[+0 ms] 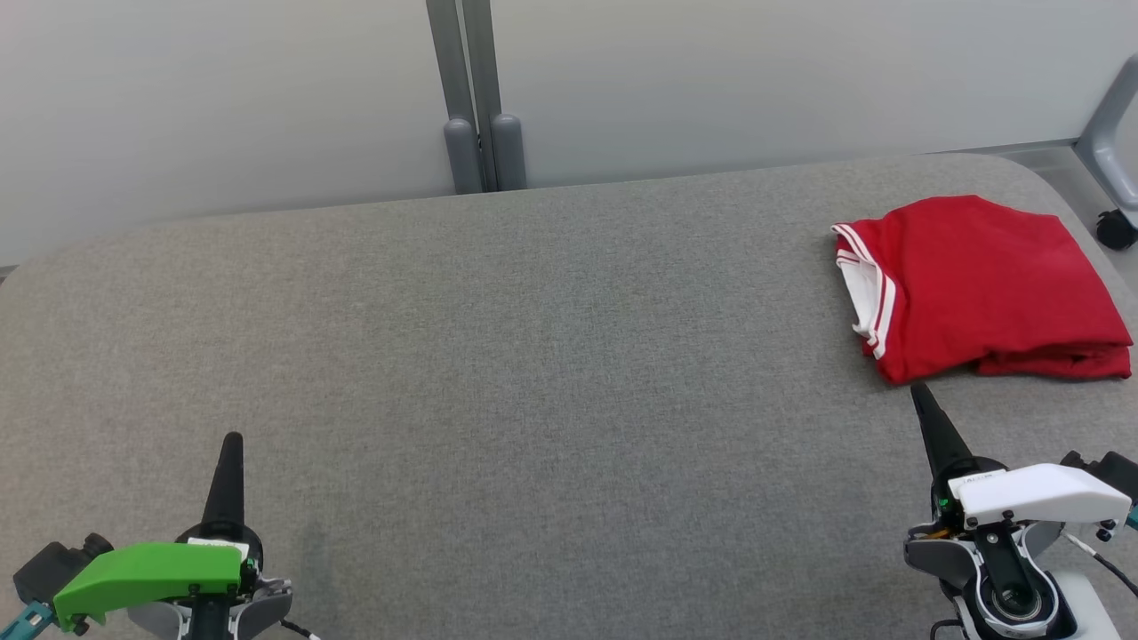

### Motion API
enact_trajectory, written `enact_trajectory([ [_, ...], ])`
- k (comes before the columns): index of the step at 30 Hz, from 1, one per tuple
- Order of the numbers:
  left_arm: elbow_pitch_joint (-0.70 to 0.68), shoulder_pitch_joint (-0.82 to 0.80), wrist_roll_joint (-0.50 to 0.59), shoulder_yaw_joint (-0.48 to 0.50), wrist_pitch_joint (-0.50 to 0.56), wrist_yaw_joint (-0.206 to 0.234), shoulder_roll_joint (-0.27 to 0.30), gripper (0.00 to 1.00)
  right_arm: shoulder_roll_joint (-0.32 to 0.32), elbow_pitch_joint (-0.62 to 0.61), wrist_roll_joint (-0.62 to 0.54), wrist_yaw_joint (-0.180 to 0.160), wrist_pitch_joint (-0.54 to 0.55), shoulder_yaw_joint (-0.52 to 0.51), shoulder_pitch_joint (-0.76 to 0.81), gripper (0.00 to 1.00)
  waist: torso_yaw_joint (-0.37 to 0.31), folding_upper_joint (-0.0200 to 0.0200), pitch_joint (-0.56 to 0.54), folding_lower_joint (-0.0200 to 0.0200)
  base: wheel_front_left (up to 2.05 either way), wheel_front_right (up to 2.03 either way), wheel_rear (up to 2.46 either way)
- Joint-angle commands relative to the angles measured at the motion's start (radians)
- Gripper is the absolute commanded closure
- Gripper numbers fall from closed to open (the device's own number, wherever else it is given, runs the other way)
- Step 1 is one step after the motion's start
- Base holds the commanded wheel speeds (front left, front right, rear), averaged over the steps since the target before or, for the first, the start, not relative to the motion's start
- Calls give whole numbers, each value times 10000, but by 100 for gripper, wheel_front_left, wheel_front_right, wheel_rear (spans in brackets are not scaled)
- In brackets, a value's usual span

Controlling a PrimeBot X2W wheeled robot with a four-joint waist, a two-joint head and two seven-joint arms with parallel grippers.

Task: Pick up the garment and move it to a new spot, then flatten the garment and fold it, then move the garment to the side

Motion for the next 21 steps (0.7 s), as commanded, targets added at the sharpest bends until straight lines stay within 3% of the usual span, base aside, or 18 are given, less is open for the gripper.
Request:
enact_trajectory([
  [1,-102,-203,-290,52,65,-73,-15,100,-8,-115,231,6,89,-82,13,100,5,0,3,0,0,0,0],
  [21,-131,-356,-1763,157,482,-76,-95,100,153,-199,1679,5,510,-367,69,100,73,0,48,0,0,0,0],
])
